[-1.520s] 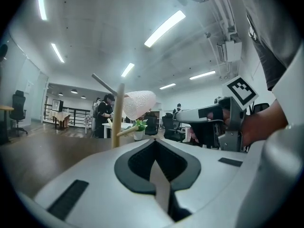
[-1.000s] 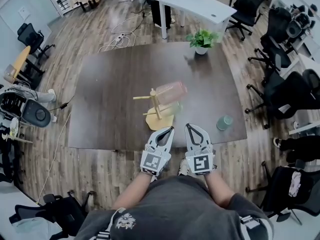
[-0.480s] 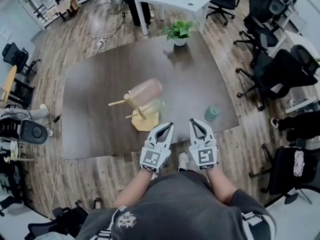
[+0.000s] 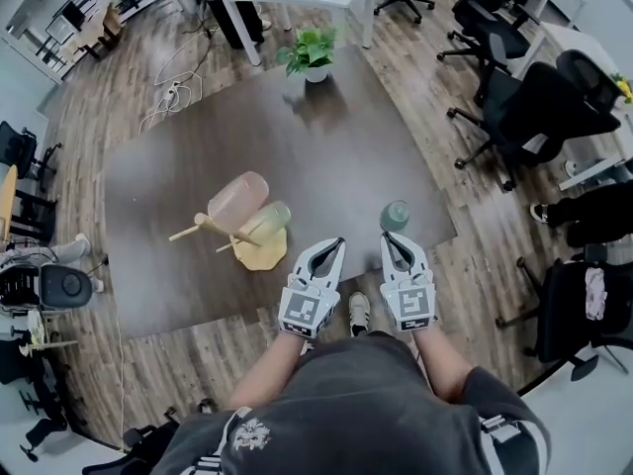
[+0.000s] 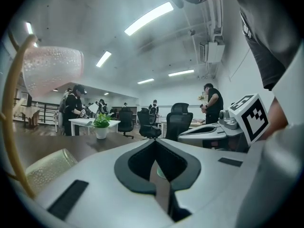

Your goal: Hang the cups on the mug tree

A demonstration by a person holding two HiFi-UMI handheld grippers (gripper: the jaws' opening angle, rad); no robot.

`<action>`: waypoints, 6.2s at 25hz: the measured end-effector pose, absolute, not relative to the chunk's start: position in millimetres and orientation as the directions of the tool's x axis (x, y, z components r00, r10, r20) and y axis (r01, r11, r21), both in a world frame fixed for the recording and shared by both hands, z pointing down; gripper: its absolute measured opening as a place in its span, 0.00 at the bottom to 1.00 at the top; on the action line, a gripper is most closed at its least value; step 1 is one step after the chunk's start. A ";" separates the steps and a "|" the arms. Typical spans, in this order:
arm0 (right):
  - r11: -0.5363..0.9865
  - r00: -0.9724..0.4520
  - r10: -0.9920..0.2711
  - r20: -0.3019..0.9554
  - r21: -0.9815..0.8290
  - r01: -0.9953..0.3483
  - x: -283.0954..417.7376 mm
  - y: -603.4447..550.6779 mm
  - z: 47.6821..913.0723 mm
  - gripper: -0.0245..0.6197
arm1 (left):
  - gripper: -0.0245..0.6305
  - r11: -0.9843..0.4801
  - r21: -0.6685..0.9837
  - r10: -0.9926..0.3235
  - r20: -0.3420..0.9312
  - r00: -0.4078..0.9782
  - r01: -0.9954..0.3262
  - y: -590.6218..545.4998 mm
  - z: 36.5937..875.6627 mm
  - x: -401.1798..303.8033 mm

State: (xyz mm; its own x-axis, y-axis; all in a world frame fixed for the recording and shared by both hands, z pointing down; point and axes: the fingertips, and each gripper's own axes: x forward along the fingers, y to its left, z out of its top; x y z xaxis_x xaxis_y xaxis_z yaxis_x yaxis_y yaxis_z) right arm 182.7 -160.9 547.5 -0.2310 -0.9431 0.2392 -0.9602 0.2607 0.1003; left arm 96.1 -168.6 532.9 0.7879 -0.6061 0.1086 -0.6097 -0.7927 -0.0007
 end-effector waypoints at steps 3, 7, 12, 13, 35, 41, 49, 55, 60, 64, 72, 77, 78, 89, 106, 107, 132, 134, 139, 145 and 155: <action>0.224 -0.198 -0.949 0.247 0.083 -0.971 201.1 -162.8 556.4 0.08 | 0.05 -0.800 0.010 -0.595 0.115 0.796 -0.600 -173.4 539.4 109.9; 0.169 -0.144 -0.952 0.271 0.071 -0.983 222.1 -165.0 571.1 0.08 | 0.05 -0.810 0.018 -0.579 0.140 0.803 -0.586 -177.5 551.9 126.5; 0.172 -0.149 -0.934 0.326 0.041 -0.984 238.4 -169.7 595.8 0.29 | 0.05 -0.811 0.011 -0.575 0.176 0.799 -0.585 -181.2 561.0 138.2; 0.175 -0.154 -0.930 0.334 0.034 -0.984 240.4 -172.7 600.2 0.32 | 0.05 -0.807 0.009 -0.579 0.183 0.795 -0.590 -183.6 563.1 139.0; 0.292 -0.258 -0.843 0.472 -0.001 -0.956 252.6 -213.4 674.1 0.51 | 0.05 -0.761 0.046 -0.619 0.250 0.745 -0.648 -208.6 605.1 125.1; 0.309 -0.274 -0.863 0.425 0.015 -0.951 247.3 -211.1 662.2 0.50 | 0.05 -0.747 0.057 -0.638 0.216 0.739 -0.662 -209.6 592.1 120.7; 0.311 -0.287 -0.898 0.333 0.021 -0.950 215.2 -201.8 614.7 0.50 | 0.05 -0.739 0.040 -0.656 0.181 0.733 -0.672 -195.8 568.0 90.6; 0.331 -0.311 -0.918 0.244 0.043 -0.943 183.1 -189.4 569.0 0.50 | 0.05 -0.733 0.015 -0.670 0.152 0.726 -0.680 -178.2 543.2 68.3; 0.353 -0.340 -0.926 0.166 0.060 -0.934 147.2 -178.1 532.4 0.50 | 0.05 -0.710 0.000 -0.701 0.104 0.706 -0.705 -158.1 514.1 36.4; 0.387 -0.377 -0.919 0.118 0.072 -0.919 114.7 -165.8 508.1 0.50 | 0.05 -0.684 -0.007 -0.727 0.088 0.681 -0.729 -141.6 510.1 9.1; 0.498 -0.498 -0.867 0.031 0.104 -0.861 40.8 -148.4 463.9 0.50 | 0.05 -0.609 -0.010 -0.792 0.061 0.607 -0.793 -116.3 500.7 -54.7; 0.568 -0.572 -0.820 -0.009 0.102 -0.817 -10.5 -140.6 444.0 0.50 | 0.05 -0.553 -0.016 -0.833 0.044 0.552 -0.833 -106.0 494.3 -92.1; 0.581 -0.586 -0.810 -0.014 0.103 -0.807 -19.5 -139.4 441.5 0.50 | 0.05 -0.541 -0.015 -0.840 0.043 0.540 -0.841 -104.5 494.1 -99.0; 0.670 -0.671 -0.740 0.041 0.134 -0.730 -98.7 -146.5 454.9 0.50 | 0.05 -0.456 0.003 -0.889 0.044 0.455 -0.890 -91.9 496.0 -156.6; 0.583 -0.557 -0.812 0.174 0.231 -0.779 -110.9 -159.4 500.5 0.50 | 0.05 -0.421 0.025 -0.906 0.040 0.422 -0.907 -75.8 503.1 -184.1; 0.579 -0.550 -0.816 0.181 0.236 -0.781 -110.8 -158.9 502.9 0.50 | 0.05 -0.421 0.027 -0.906 0.038 0.422 -0.906 -74.3 503.9 -184.8; 0.481 -0.448 -0.871 0.200 0.173 -0.859 -105.8 -129.8 508.8 0.50 | 0.05 -0.434 0.030 -0.900 0.028 0.435 -0.900 -42.4 505.3 -209.8; 0.477 -0.448 -0.874 0.189 0.154 -0.865 -101.0 -111.6 504.6 0.50 | 0.05 -0.442 0.027 -0.896 0.029 0.443 -0.897 -39.4 504.5 -210.4; 0.541 -0.524 -0.840 0.143 0.149 -0.827 -114.4 -64.3 486.6 0.08 | 0.05 -0.470 0.031 -0.882 0.021 0.471 -0.882 -26.0 501.1 -213.5; 0.506 -0.494 -0.862 0.110 0.172 -0.845 -111.0 -41.5 478.6 0.08 | 0.05 -0.516 0.032 -0.856 0.006 0.516 -0.856 -13.2 497.5 -202.8; 0.469 -0.459 -0.883 0.098 0.177 -0.865 -109.0 -20.6 478.0 0.08 | 0.05 -0.542 0.034 -0.840 -0.006 0.542 -0.840 -2.5 495.0 -202.7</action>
State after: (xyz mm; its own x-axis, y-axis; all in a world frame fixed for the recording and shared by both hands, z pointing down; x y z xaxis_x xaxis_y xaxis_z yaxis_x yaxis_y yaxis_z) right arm -109.0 -20.6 478.0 -0.4587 -0.8831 0.0983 -0.8652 0.4691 0.1773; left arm -202.7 -2.5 495.0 0.5423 -0.8402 -0.0060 -0.8396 -0.5421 0.0342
